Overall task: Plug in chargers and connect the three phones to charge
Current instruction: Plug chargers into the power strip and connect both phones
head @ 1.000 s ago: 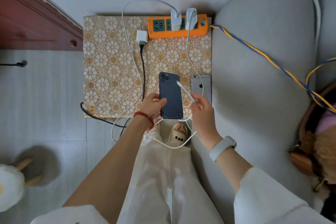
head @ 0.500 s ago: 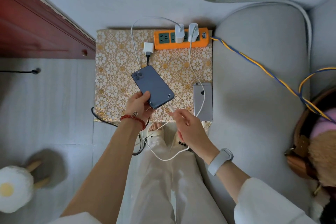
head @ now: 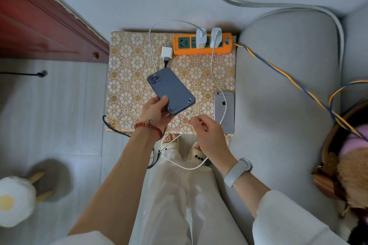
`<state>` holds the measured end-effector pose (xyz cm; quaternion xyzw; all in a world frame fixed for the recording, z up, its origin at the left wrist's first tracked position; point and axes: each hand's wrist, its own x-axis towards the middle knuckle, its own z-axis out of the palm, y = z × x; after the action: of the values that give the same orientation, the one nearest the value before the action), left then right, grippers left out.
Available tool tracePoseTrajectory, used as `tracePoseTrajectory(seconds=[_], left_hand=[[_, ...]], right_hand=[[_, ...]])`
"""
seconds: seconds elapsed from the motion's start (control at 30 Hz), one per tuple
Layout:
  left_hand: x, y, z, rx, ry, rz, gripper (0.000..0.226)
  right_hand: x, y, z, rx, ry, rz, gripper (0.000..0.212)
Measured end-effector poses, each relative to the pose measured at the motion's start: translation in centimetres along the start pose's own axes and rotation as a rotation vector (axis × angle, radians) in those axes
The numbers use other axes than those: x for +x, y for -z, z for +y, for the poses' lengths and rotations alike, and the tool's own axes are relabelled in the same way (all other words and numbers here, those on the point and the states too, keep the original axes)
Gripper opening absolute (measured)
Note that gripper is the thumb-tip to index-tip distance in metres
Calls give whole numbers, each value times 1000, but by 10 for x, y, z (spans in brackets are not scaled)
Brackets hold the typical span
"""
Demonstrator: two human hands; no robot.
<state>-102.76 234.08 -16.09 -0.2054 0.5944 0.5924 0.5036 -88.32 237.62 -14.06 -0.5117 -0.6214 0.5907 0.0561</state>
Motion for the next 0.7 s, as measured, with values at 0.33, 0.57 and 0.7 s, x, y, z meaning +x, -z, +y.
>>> tracePoseTrajectory(seconds=[0.33,0.57,0.7], left_hand=[[-5,-3,-1,17,-5,-18,7],[-6,-3,-3,47,-7,-17,7],[-7,-3,-3,69,-23,-13,6]], right_hand=[[5,-2,-3,-13,-36,28,26],[4,-1,-4,-18,-24,32,27],[1,1,-2,-3,-30,41,27]])
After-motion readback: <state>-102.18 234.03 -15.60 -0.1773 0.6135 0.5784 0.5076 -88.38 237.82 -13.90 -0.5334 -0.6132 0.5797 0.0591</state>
